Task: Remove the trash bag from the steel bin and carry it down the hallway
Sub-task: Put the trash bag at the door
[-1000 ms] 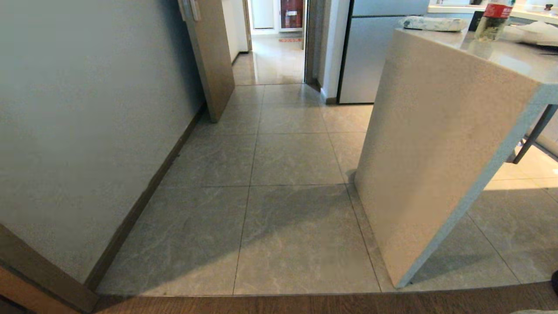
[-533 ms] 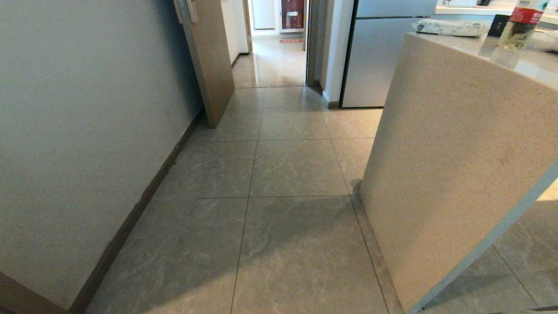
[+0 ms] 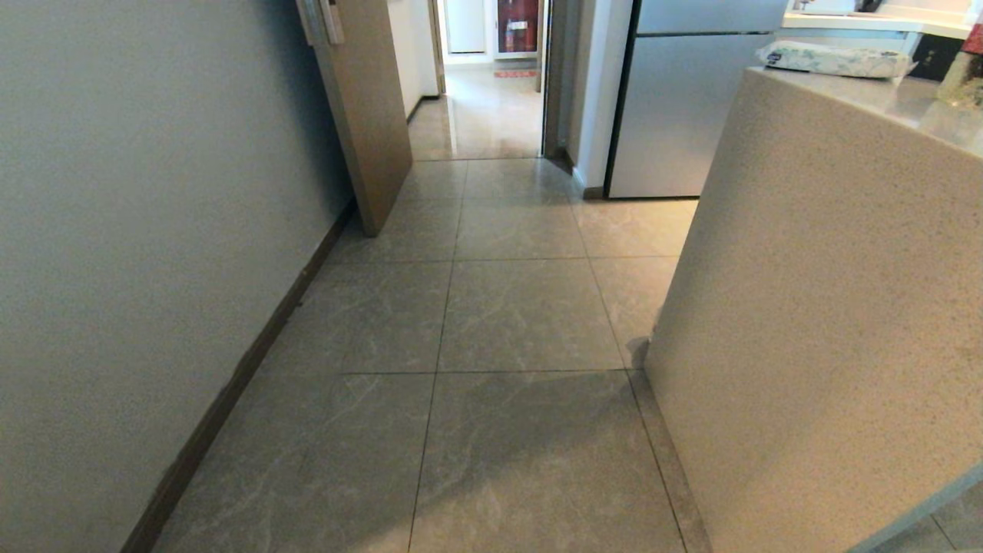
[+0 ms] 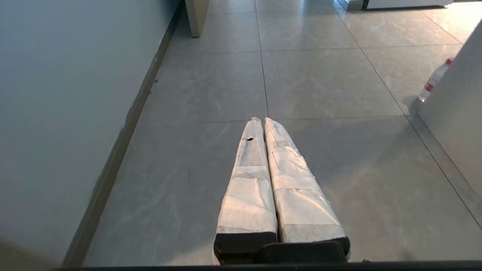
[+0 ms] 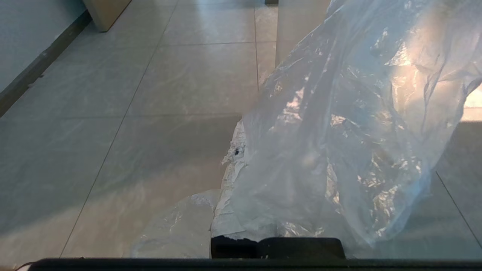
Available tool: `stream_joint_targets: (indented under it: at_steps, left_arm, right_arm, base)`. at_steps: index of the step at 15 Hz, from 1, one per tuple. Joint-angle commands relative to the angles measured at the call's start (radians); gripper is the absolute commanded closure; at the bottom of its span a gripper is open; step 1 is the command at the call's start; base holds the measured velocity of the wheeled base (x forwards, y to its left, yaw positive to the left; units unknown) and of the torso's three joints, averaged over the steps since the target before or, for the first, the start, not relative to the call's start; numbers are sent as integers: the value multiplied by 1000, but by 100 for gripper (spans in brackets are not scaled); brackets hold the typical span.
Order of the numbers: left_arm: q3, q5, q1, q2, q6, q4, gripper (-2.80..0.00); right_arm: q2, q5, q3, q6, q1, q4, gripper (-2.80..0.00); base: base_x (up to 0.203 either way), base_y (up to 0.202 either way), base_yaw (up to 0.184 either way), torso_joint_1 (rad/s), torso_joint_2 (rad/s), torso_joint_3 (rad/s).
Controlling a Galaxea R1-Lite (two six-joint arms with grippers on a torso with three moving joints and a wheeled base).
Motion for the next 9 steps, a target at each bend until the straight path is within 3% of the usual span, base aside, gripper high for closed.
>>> stream_joint_targets:
  at_steps: [1, 9]
  left_arm:
    - [0, 0, 0, 0, -1, 0, 0]
    - [0, 0, 0, 0, -1, 0, 0]
  right_arm:
    - [2, 0, 2, 0, 0, 0, 0]
    - [2, 0, 2, 0, 0, 0, 0]
  base:
    - [192, 0, 0, 1, 2, 2]
    - [189, 0, 1, 2, 3, 1]
